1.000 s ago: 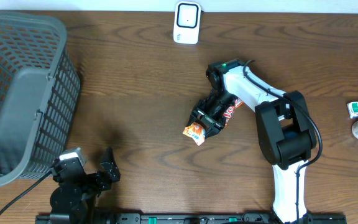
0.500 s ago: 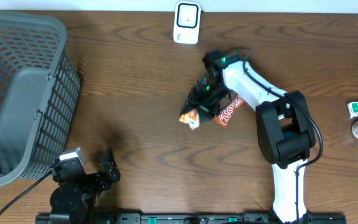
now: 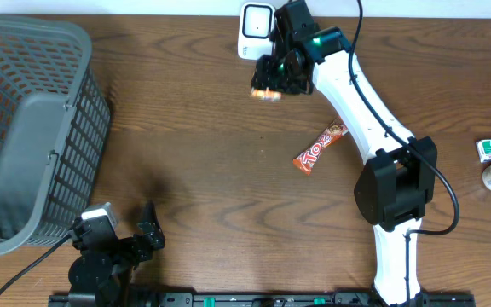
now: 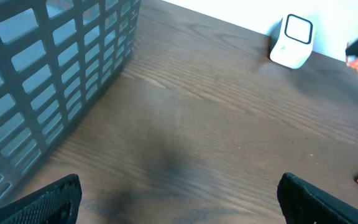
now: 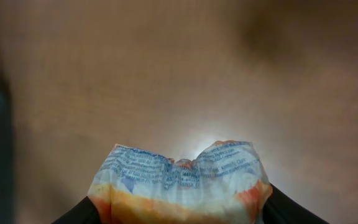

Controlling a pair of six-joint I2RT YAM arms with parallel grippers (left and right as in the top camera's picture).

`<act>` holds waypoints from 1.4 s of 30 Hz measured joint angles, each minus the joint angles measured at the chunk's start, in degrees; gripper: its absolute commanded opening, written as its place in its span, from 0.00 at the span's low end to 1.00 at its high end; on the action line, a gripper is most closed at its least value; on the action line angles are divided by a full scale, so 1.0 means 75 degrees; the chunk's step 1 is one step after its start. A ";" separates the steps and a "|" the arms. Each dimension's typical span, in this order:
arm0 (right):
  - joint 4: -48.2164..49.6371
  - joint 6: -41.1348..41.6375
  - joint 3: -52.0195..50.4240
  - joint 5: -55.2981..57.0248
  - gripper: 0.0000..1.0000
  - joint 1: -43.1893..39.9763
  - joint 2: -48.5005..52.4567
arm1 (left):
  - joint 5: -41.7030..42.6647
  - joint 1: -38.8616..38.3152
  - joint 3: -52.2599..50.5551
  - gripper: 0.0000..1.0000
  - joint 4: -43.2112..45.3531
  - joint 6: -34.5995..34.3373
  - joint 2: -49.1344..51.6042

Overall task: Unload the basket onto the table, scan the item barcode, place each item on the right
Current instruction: 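Hold the orange packet under the scanner with the right gripper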

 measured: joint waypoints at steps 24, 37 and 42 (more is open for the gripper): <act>0.6505 -0.1690 0.0050 0.2824 0.54 0.0000 0.1466 | 0.0023 0.0000 0.0000 0.98 0.0000 0.0000 0.0000; 0.8722 -0.1760 0.0044 0.3019 0.50 0.0055 0.2582 | 0.0023 0.0000 0.0000 0.98 0.0000 0.0000 0.0000; 0.8737 -0.1763 0.0044 0.3063 0.50 0.0076 0.2873 | 0.0023 0.0000 0.0000 0.98 0.0000 0.0000 0.0000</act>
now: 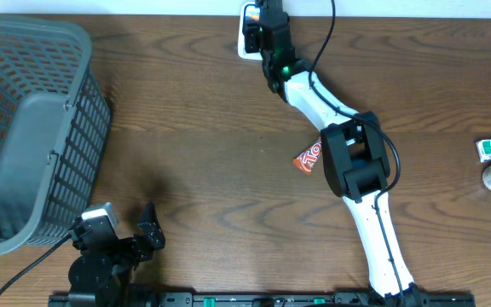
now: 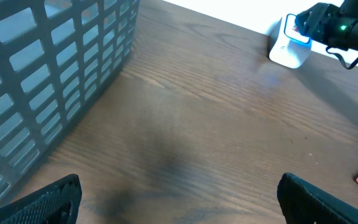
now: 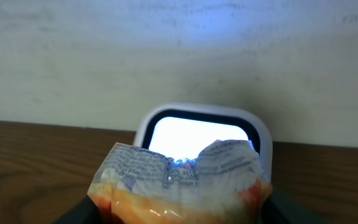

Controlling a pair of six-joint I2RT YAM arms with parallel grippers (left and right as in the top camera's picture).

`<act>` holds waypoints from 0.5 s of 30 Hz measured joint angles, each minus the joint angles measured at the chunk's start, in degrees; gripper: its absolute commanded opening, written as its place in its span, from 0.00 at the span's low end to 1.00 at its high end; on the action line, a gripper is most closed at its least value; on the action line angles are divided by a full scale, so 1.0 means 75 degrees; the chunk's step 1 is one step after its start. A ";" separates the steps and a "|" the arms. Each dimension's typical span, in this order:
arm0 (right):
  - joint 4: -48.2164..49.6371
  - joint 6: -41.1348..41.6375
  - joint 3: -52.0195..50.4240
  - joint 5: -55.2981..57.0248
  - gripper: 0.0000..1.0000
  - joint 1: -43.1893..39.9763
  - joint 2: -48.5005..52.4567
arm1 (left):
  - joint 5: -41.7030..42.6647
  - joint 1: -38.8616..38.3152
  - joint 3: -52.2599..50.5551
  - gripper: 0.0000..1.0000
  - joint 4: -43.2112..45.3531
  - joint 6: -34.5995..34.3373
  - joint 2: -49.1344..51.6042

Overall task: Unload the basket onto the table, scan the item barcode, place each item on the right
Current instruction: 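Hold the orange packet under the scanner with the right gripper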

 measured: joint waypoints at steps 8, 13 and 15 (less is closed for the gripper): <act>-0.0580 -0.0032 0.0221 0.0408 0.45 0.0006 0.0000 | 0.0000 0.0000 0.0000 0.98 0.0003 0.0000 0.0000; -0.2710 -0.0082 0.0734 0.0493 0.43 0.0006 -0.0221 | 0.0000 0.0000 0.0000 0.98 0.0000 0.0000 0.0000; -0.3605 -0.0085 0.0740 0.0545 0.43 -0.0003 -0.0516 | 0.0000 0.0000 0.0000 0.98 0.0006 0.0000 0.0000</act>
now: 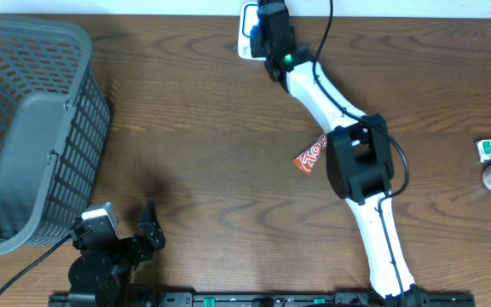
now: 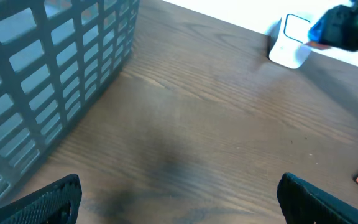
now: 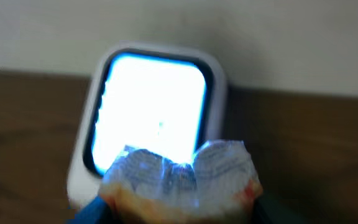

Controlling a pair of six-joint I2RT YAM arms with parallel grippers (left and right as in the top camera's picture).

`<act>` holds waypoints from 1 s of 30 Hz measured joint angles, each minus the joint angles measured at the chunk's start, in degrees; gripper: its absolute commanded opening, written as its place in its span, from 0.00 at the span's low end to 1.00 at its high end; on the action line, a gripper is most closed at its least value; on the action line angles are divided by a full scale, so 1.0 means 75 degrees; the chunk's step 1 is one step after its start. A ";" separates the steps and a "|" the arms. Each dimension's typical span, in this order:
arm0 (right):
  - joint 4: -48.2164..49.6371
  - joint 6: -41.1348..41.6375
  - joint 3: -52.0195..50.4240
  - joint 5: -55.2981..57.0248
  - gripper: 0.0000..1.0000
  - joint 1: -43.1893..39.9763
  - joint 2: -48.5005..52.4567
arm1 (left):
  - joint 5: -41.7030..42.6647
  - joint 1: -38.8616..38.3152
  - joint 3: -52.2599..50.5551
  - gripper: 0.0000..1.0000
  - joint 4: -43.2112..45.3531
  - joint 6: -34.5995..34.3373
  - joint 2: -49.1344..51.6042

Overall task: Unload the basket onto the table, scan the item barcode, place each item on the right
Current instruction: 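Hold the orange packet under the scanner with the right gripper, then carry the orange packet to the right edge beside the Panadol box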

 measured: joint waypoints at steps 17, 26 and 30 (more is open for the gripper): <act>-0.8000 0.1113 0.0326 0.0691 0.43 -0.2847 -0.3960 | 0.0006 0.0000 -0.0003 0.98 -0.0003 0.0000 0.0000; -0.7801 0.2028 -0.1638 0.0883 0.42 -0.5493 -0.3730 | 0.0009 0.0000 -0.0003 0.98 -0.0006 0.0000 0.0000; -0.6892 0.2194 -0.2917 0.0903 0.49 -0.6283 -0.3727 | 0.0012 0.0000 -0.0003 0.98 -0.0006 0.0000 0.0000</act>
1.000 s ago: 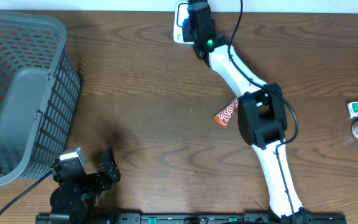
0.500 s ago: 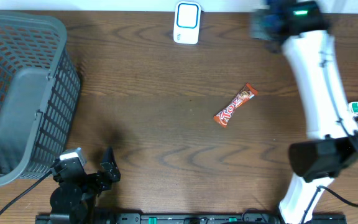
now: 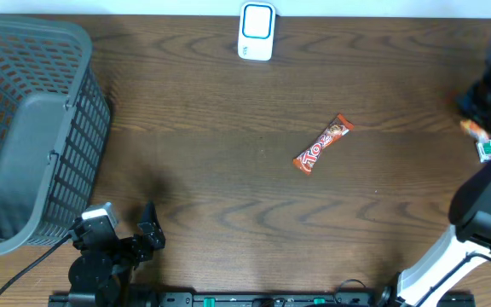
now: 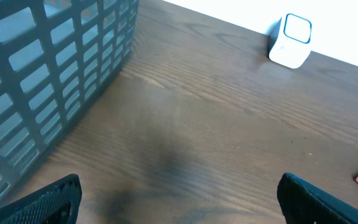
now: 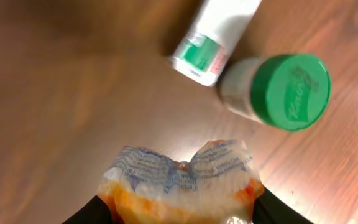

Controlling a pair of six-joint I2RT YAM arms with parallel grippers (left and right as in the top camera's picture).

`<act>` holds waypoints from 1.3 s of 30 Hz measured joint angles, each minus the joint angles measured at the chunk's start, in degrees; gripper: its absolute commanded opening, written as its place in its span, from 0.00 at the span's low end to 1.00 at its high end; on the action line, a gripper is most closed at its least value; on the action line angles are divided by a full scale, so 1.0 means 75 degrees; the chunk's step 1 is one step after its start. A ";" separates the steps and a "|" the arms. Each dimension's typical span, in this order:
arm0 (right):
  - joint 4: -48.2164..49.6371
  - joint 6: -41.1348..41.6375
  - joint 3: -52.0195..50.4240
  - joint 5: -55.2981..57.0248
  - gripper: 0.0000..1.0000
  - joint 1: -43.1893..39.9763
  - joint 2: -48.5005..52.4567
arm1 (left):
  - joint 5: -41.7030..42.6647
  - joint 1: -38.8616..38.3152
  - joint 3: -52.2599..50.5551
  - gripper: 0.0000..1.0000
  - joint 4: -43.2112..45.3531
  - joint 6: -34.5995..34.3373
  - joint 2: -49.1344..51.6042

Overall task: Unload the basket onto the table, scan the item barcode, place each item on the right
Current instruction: 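Carry the orange packet to the right edge beside the Panadol box, then release the packet and move the right gripper to the chocolate bar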

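Observation:
My right gripper (image 5: 180, 208) is shut on an orange and white snack packet (image 5: 182, 180), held above the table's far right edge, where the packet (image 3: 473, 129) shows as a small orange patch under the arm. The white barcode scanner (image 3: 257, 30) stands at the back middle of the table, far from the right gripper, and also appears in the left wrist view as the scanner (image 4: 291, 41). My left gripper (image 4: 179, 193) rests open near the front left edge, nothing between its fingers.
A grey plastic basket (image 3: 24, 128) fills the left side. A red chocolate bar (image 3: 322, 143) lies mid-table. Below the held packet lie a white and green tube (image 5: 219, 37) and a green-capped jar (image 5: 278, 93), at the table's right edge.
The right arm has moved from the scanner at the back middle to the far right edge, still holding the packet. The scanner now stands uncovered. The left arm has not moved.
The right gripper held the packet over the table just in front of the scanner. Then the packet was facing the lit scanner window, and closer to it a moment later. Now the packet is held over the tube and jar at the right edge.

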 measured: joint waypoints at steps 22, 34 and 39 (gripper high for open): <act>-0.1355 -0.0510 0.2900 -0.2917 0.99 0.0230 -0.0766 | 0.0017 0.0000 -0.0003 0.98 0.0000 0.0000 0.0000; -0.2145 -0.0941 0.1763 -0.2159 0.99 0.4403 -0.1064 | 0.0017 0.0000 -0.0003 0.98 0.0000 0.0000 0.0000; -0.1693 -0.0603 0.0527 -0.0965 0.99 0.5866 -0.1032 | 0.0017 0.0000 -0.0003 0.98 -0.0003 0.0000 0.0000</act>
